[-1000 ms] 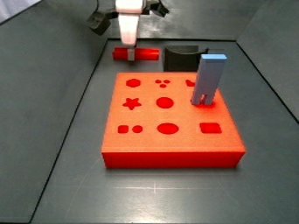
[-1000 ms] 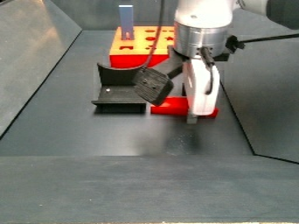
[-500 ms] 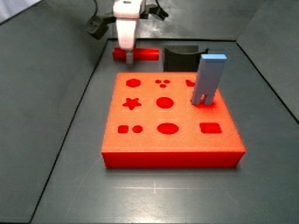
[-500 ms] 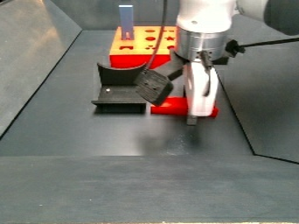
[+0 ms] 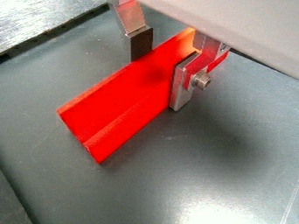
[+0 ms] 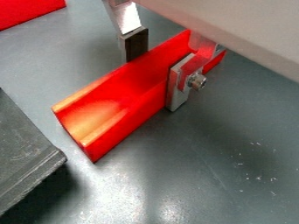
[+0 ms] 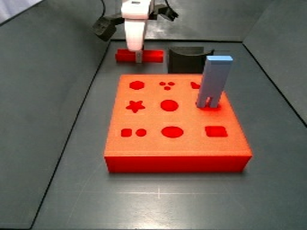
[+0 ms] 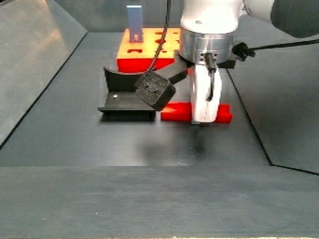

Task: Pick up the arch object. Move up. Place the arch object on the fixture. Regrasp the arch object. Move to above the board. Insert the arch object.
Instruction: Pick up the arch object, then move up.

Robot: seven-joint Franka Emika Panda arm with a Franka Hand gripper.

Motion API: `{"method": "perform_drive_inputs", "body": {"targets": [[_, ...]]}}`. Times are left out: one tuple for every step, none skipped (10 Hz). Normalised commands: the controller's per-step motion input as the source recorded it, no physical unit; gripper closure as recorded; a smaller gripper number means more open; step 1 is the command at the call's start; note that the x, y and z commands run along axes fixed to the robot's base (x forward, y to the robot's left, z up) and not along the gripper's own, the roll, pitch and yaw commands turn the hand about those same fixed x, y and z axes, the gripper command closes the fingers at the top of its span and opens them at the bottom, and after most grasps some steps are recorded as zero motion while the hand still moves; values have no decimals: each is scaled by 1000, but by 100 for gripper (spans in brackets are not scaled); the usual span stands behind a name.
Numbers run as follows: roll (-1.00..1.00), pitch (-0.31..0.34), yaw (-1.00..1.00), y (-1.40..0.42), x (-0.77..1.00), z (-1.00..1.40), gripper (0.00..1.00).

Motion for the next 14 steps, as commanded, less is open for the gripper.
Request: {"method": "perform_drive_inputs", "body": {"targets": [[0,0,0,0,0,0,100],[0,0,0,0,0,0,100],[0,0,0,0,0,0,100],[0,0,0,0,0,0,100],[0,0,0,0,0,0,100],[0,0,0,0,0,0,100],[0,0,0,0,0,0,100],[0,0,0,0,0,0,100],[0,0,0,0,0,0,100],[0,0,0,0,0,0,100],[0,0,0,0,0,833,100],[-3,4,-8,-17,4,827,100],[3,36,-11,-14,-23,735,100],[15,64,-14,-3,-16,619,100]]}}
